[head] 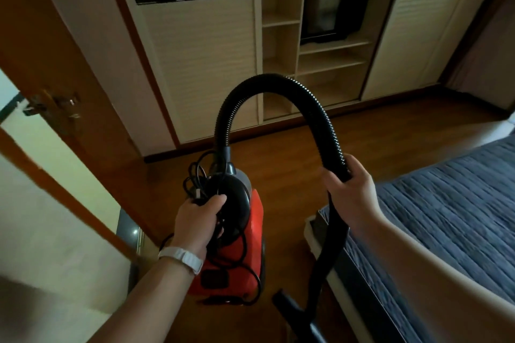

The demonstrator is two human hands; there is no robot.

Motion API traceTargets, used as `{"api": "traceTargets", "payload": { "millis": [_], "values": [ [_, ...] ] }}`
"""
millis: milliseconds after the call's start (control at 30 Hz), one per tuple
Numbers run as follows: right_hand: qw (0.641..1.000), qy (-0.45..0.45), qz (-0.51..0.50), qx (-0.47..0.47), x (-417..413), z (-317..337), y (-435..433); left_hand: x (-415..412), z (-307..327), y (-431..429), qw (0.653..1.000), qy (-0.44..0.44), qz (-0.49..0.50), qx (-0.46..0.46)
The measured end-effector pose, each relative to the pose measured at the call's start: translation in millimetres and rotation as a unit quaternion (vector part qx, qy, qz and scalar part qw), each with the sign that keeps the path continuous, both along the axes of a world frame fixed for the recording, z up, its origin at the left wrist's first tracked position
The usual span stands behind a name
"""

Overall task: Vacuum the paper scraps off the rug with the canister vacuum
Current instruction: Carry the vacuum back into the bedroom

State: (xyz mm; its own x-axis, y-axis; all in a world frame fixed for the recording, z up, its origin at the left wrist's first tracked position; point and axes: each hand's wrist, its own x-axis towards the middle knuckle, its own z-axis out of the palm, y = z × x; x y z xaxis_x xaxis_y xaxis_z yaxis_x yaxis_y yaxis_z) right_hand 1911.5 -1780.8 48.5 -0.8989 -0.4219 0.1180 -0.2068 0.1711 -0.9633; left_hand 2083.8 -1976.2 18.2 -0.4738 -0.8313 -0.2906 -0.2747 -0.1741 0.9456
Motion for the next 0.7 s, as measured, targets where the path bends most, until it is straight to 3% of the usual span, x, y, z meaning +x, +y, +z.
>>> {"api": "traceTargets", "payload": {
  "millis": [367,700],
  "values": [
    [0.996,-0.078,0.032,-0.038,-198,-25,-134,-185,-20,-115,0.999,-0.027,0.036,0.013],
    [0.998,-0.059,0.010,-0.030,-338,-4,-232,-324,-5,-220,0.999,-0.014,0.036,0.028]
  ]
}}
